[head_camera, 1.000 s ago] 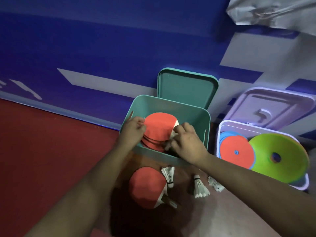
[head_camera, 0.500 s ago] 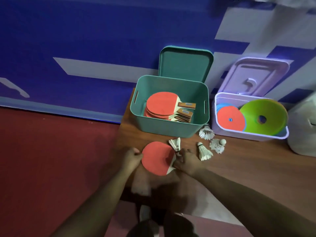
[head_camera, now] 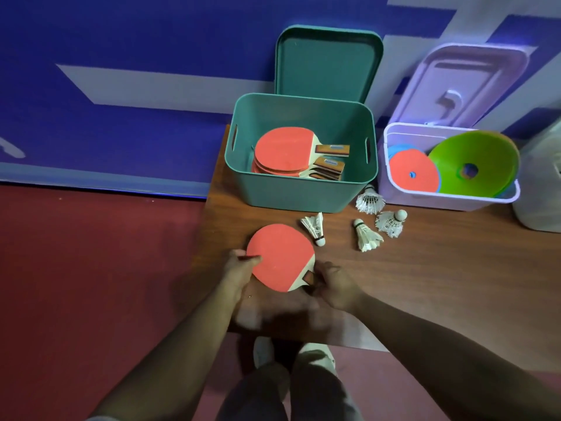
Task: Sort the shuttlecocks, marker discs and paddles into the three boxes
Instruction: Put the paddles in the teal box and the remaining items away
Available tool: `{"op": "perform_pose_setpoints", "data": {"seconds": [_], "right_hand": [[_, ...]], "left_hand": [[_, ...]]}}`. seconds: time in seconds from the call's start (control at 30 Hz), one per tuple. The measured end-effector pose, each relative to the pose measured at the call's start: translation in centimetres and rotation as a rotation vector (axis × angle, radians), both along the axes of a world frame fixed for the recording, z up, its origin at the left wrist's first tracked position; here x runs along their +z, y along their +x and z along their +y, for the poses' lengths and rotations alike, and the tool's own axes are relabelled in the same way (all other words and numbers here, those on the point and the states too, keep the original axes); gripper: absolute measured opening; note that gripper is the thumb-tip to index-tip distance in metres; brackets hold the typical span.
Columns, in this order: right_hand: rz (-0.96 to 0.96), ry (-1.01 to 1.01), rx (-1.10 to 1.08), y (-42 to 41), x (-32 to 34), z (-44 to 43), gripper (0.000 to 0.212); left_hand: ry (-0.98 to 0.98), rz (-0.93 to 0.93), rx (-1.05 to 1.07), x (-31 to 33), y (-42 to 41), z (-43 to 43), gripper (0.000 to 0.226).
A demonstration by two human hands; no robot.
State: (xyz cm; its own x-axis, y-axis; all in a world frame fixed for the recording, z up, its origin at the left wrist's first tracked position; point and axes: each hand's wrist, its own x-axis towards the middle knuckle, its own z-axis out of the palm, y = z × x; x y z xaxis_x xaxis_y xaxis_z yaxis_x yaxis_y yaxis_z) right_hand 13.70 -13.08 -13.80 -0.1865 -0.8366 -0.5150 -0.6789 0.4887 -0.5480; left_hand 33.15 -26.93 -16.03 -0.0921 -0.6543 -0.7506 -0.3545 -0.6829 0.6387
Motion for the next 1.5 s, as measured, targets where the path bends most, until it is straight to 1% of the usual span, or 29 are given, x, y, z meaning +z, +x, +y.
{"op": "perform_pose_setpoints", "data": {"seconds": [0.07, 0.1, 0.13, 0.2, 0.23, 0.27, 0.37, 0.43, 0.5, 0.6, 0.73, 0.8, 0.87, 0.93, 0.97, 1.03, 1.17, 1.23, 1.27, 1.33, 1.37, 1.43, 1.47, 1.5], "right_hand": [[-0.078, -0.054, -0.004, 0.4, 1.2, 0.1, 0.019], [-0.103, -0.056, 0.027, 0.4, 1.9, -0.2, 0.017], [-0.122, -0.035, 0.057, 0.4, 2.4, -0.6, 0.016], [-0.153, 0.015, 0.051, 0.1, 3.8, -1.9, 0.015], [-0.15, 0.014, 0.012, -0.2, 4.1, -2.8, 0.02], [-0.119, 0.001, -0.045, -0.6, 4.2, -3.7, 0.027], [0.067, -0.001, -0.233, -2.5, 2.5, -6.6, 0.045], [0.115, 0.039, -0.324, -3.5, 0.5, -8.2, 0.056], [0.143, 0.087, -0.37, -4.1, -1.6, -9.5, 0.062], [0.154, 0.141, -0.357, -4.4, -4.0, -10.6, 0.056], [0.115, 0.126, -0.262, -5.1, -4.2, -10.2, 0.035], [0.001, 0.105, -0.212, -5.1, -2.2, -9.4, 0.026], [-0.256, 0.069, -0.23, -4.9, 0.8, -8.5, 0.017], [-0.512, 0.042, -0.294, -4.7, 4.5, -7.6, 0.016], [-0.573, 0.038, -0.316, -4.8, 6.3, -7.2, 0.019], [-0.633, 0.015, -0.337, -5.0, 9.8, -6.6, 0.023], [-0.759, -0.137, -0.439, -5.9, 15.6, -6.6, 0.024], [-0.718, -0.271, -0.507, -6.5, 17.5, -7.4, 0.024], [-0.658, -0.348, -0.536, -6.9, 18.1, -8.0, 0.026], [-0.492, -0.497, -0.576, -7.8, 18.9, -9.4, 0.026], [-0.374, -0.552, -0.574, -8.3, 18.9, -10.2, 0.022], [-0.12, -0.585, -0.497, -9.3, 18.5, -11.6, 0.022], [-0.05, -0.581, -0.462, -9.7, 18.0, -12.3, 0.024], [-0.026, -0.578, -0.45, -10.0, 17.5, -13.0, 0.024]], "left_hand": [[0.073, 0.202, 0.107, 1.3, 0.9, -0.2, 0.038], [0.092, 0.296, 0.148, 1.7, 1.5, -0.5, 0.039], [0.078, 0.331, 0.162, 2.3, 1.9, -0.7, 0.039], [0.025, 0.319, 0.183, 2.9, 2.7, -1.6, 0.035], [0.006, 0.302, 0.2, 3.2, 3.0, -2.0, 0.034], [-0.01, 0.281, 0.208, 3.4, 3.2, -2.3, 0.034], [-0.051, 0.244, 0.203, 3.7, 3.2, -2.9, 0.031], [-0.065, 0.237, 0.188, 3.6, 2.9, -3.1, 0.028], [-0.069, 0.234, 0.197, 3.4, 2.6, -3.2, 0.028], [-0.085, 0.229, 0.212, 2.9, 2.4, -3.5, 0.028], [-0.165, 0.204, 0.169, 3.6, 1.7, -3.8, 0.026], [-0.195, 0.185, 0.125, 4.6, 1.2, -3.9, 0.026], [-0.221, 0.197, 0.076, 6.2, 0.8, -4.5, 0.027], [-0.235, 0.231, 0.016, 8.7, 0.6, -5.2, 0.027], [-0.241, 0.253, -0.021, 10.3, 0.6, -5.7, 0.027], [-0.242, 0.329, -0.08, 13.2, 0.3, -6.7, 0.031], [-0.283, 0.481, -0.084, 17.1, -1.1, -9.0, 0.027], [-0.293, 0.53, -0.032, 18.2, -2.4, -10.1, 0.026], [-0.289, 0.55, 0.008, 18.6, -3.2, -10.5, 0.023], [-0.265, 0.586, 0.083, 19.0, -4.8, -11.1, 0.019], [-0.241, 0.606, 0.113, 18.9, -5.7, -11.4, 0.019], [-0.185, 0.647, 0.166, 18.2, -7.4, -12.1, 0.023], [-0.166, 0.654, 0.186, 17.8, -8.2, -12.5, 0.029], [-0.153, 0.644, 0.194, 17.3, -9.1, -12.9, 0.034]]}}
